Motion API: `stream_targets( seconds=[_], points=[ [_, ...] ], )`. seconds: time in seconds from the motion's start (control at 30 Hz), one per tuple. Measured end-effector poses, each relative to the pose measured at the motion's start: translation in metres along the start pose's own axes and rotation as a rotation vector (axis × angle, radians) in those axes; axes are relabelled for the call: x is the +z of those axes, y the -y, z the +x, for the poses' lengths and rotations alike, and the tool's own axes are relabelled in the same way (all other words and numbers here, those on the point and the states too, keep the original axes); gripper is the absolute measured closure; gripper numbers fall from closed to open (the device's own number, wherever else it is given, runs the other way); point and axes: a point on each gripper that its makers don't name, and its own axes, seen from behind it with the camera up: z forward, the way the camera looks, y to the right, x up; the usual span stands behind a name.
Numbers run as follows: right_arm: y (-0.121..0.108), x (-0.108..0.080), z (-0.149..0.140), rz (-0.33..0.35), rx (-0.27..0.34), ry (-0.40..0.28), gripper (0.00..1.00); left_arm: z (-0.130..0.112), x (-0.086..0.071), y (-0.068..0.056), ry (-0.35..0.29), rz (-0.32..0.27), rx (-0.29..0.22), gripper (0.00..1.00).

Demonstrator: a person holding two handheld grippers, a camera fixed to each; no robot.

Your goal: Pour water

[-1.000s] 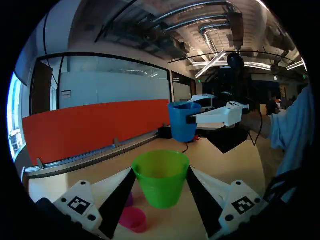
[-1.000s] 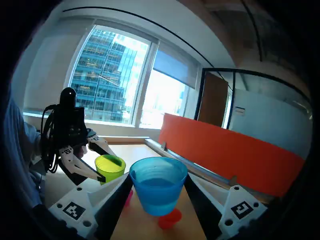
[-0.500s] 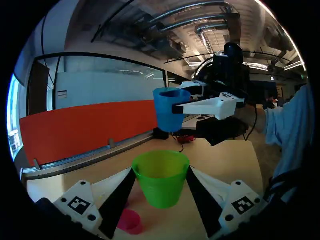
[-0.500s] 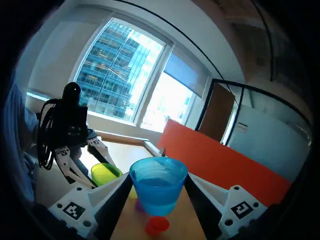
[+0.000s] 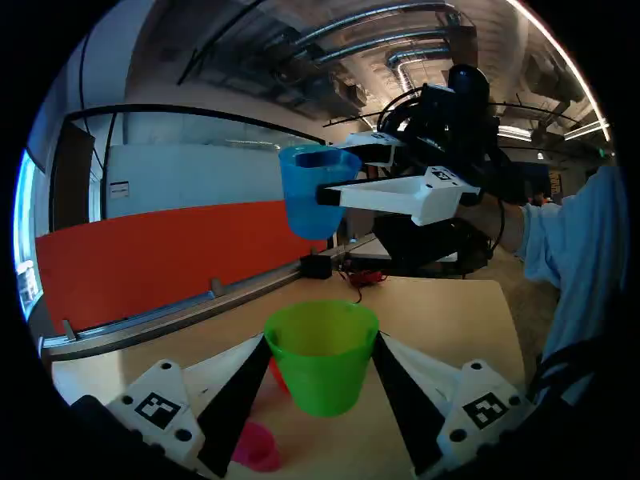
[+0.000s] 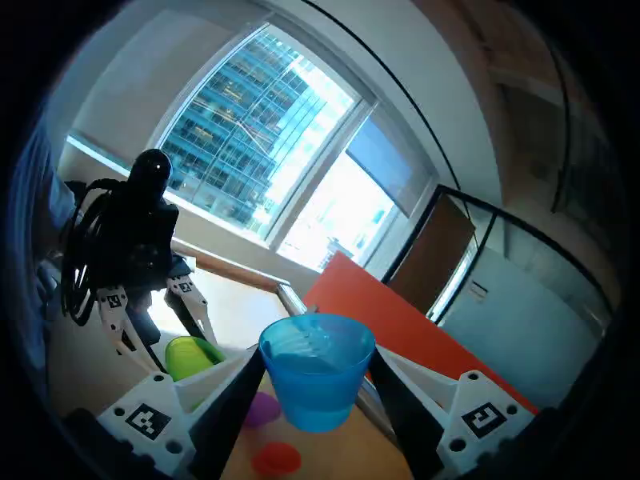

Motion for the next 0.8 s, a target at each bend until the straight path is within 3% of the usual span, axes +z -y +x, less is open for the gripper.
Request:
stream_targets(
  seconds=[0.8],
  points=[
    [-0.025,0.013,0.016,-0.039,-0.287,0.025,0.10,0.007,0.009,-0.009,-0.008,-0.026,0.014,0.14]
  ],
)
